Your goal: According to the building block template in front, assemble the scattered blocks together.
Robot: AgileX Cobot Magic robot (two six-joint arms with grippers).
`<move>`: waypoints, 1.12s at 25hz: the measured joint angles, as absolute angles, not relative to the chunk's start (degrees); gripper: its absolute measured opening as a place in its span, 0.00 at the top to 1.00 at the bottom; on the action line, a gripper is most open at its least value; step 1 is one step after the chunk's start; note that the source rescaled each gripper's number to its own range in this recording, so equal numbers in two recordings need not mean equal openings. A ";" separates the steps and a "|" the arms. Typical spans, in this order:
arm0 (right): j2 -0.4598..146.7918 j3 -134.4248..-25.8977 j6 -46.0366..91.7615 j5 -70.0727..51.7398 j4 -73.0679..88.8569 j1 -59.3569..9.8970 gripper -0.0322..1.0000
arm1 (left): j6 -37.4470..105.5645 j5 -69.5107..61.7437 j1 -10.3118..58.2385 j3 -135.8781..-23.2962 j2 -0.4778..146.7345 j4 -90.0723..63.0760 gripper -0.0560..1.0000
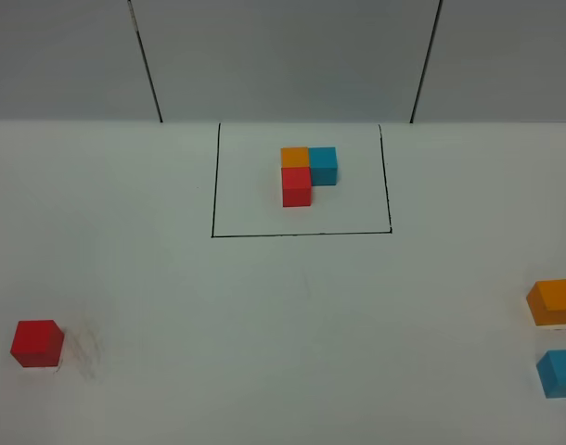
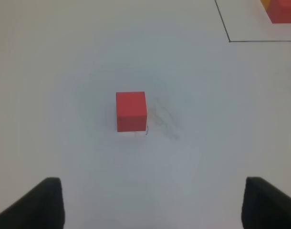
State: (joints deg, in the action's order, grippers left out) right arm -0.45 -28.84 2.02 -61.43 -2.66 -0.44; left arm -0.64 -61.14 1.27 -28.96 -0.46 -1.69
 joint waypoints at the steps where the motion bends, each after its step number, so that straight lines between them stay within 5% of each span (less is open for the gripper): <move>1: -0.45 -28.84 2.02 -61.43 -2.66 -0.44 0.27 | -0.67 -61.14 1.27 -28.96 -0.46 -1.31 0.33; 7: -0.45 -28.84 2.02 -61.43 -2.66 -0.44 0.27 | -5.34 -61.12 1.27 -31.03 3.76 0.97 0.33; 17: -0.45 -28.84 2.02 -61.43 -2.66 -0.44 0.27 | -9.54 -60.20 1.27 -47.08 41.03 3.55 0.33; 28: -0.45 -28.84 2.02 -61.43 -2.66 -0.44 0.27 | -8.72 -46.12 1.27 -49.48 72.10 -1.90 0.33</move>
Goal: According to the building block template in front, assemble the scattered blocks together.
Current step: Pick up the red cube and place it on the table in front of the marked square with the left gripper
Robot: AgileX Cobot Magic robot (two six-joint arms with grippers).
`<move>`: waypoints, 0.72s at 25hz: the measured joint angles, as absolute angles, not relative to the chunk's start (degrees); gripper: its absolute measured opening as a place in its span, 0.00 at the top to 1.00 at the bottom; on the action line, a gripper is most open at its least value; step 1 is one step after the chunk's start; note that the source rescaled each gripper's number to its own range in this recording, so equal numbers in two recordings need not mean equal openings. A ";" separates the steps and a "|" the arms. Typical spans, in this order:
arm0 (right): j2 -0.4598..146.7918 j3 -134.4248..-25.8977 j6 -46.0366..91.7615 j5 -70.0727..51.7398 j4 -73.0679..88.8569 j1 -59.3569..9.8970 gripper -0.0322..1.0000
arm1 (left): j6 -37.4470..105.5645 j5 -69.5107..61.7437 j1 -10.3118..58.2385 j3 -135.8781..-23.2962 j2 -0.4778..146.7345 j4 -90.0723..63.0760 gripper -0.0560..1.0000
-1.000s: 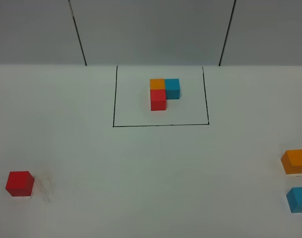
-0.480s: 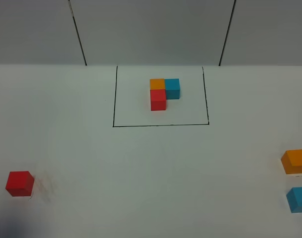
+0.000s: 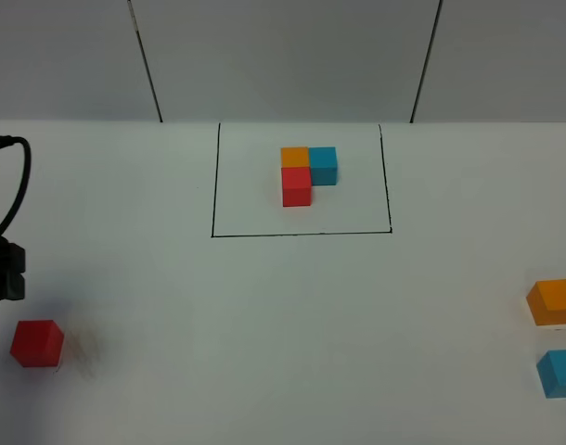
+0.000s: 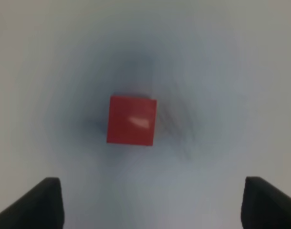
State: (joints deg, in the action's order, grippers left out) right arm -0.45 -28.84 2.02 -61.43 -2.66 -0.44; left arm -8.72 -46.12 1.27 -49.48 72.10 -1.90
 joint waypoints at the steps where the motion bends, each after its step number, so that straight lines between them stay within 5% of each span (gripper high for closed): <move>1: -0.45 -28.84 2.02 -61.43 -2.66 -0.44 0.27 | -8.45 -45.13 1.27 -49.48 73.98 -2.03 0.33; 18: -0.45 -28.84 2.02 -61.43 -2.66 -0.44 0.27 | -8.20 -38.29 1.27 -49.52 91.03 0.00 0.33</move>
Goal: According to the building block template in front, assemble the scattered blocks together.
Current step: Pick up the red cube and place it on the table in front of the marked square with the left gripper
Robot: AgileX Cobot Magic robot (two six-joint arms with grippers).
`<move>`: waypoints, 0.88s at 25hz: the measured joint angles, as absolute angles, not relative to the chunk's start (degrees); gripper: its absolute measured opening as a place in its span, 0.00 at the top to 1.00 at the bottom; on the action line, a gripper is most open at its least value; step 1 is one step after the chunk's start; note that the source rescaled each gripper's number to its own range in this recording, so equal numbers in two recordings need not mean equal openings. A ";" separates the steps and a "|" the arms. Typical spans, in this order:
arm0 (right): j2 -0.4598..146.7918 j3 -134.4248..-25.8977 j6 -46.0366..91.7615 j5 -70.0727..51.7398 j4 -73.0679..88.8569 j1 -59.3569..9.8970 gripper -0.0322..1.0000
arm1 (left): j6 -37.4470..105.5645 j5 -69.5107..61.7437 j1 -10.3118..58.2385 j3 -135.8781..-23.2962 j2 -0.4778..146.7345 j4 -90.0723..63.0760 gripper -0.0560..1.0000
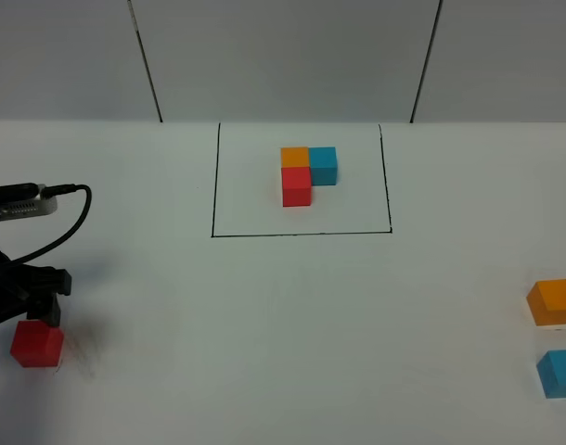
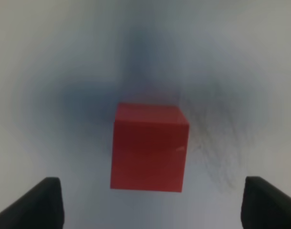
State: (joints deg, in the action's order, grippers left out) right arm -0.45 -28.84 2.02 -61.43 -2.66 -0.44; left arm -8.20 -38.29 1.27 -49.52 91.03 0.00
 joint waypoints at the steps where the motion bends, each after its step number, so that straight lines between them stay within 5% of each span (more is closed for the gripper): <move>1: -0.45 -28.84 2.02 -61.43 -2.66 -0.44 0.27 | -8.20 -37.72 1.27 -49.52 91.23 0.00 0.33; 22: -0.45 -28.84 2.02 -61.43 -2.66 -0.44 0.27 | -8.20 -31.58 1.27 -49.47 100.53 0.51 0.33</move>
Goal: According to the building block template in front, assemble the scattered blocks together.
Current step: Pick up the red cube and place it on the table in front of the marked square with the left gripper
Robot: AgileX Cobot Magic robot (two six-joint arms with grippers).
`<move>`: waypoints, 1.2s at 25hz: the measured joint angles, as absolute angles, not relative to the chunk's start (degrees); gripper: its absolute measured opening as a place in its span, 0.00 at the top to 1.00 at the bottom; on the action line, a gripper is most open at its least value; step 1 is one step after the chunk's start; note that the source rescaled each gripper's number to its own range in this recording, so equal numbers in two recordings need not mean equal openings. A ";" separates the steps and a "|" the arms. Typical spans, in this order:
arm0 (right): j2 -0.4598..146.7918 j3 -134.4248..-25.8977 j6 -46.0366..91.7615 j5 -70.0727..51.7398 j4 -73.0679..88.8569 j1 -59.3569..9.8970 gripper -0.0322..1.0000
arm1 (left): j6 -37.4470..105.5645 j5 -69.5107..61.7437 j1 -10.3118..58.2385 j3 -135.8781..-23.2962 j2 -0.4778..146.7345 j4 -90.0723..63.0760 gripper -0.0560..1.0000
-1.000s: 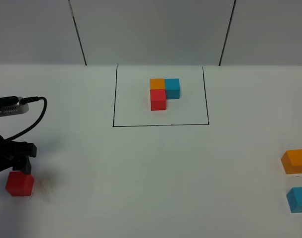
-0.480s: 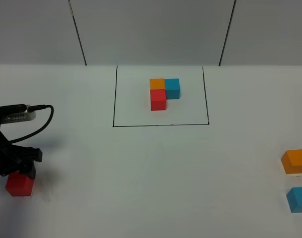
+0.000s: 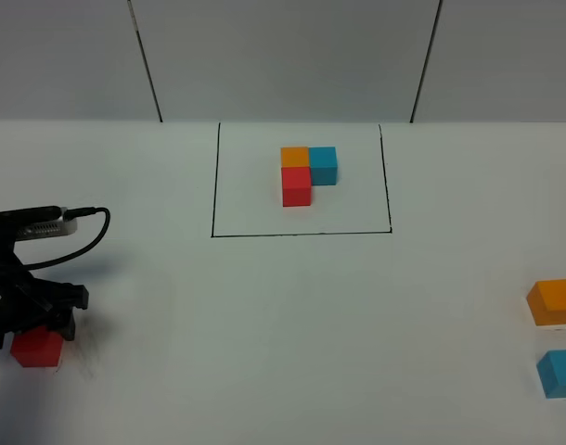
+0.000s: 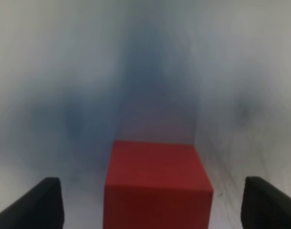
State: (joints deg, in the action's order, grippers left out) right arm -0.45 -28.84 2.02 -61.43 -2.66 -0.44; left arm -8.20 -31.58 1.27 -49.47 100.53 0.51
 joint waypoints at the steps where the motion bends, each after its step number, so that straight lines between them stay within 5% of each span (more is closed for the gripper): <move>1: -0.45 -28.84 2.02 -61.43 -2.66 -0.44 0.27 | -8.20 -31.52 1.27 -49.47 100.57 0.51 0.34; 5: -0.45 -28.84 2.02 -61.37 -2.66 -0.44 0.27 | -8.20 -31.29 1.27 -49.47 100.79 0.51 0.47; 13: -0.45 -28.84 2.02 -61.37 -2.66 -0.44 0.27 | -8.20 -31.46 1.27 -49.47 102.60 0.51 0.95; 20: -0.45 -28.84 2.02 -61.37 -2.66 -0.44 0.27 | -2.07 -31.98 1.56 -50.41 102.60 0.00 0.95; 30: -0.45 -28.84 2.02 -61.37 -2.66 -0.44 0.27 | 39.13 -45.42 14.77 -67.04 101.76 -15.87 0.95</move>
State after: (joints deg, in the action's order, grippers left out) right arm -0.45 -28.84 2.02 -61.37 -2.66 -0.44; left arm 39.13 -45.42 14.77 -67.04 101.76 -15.87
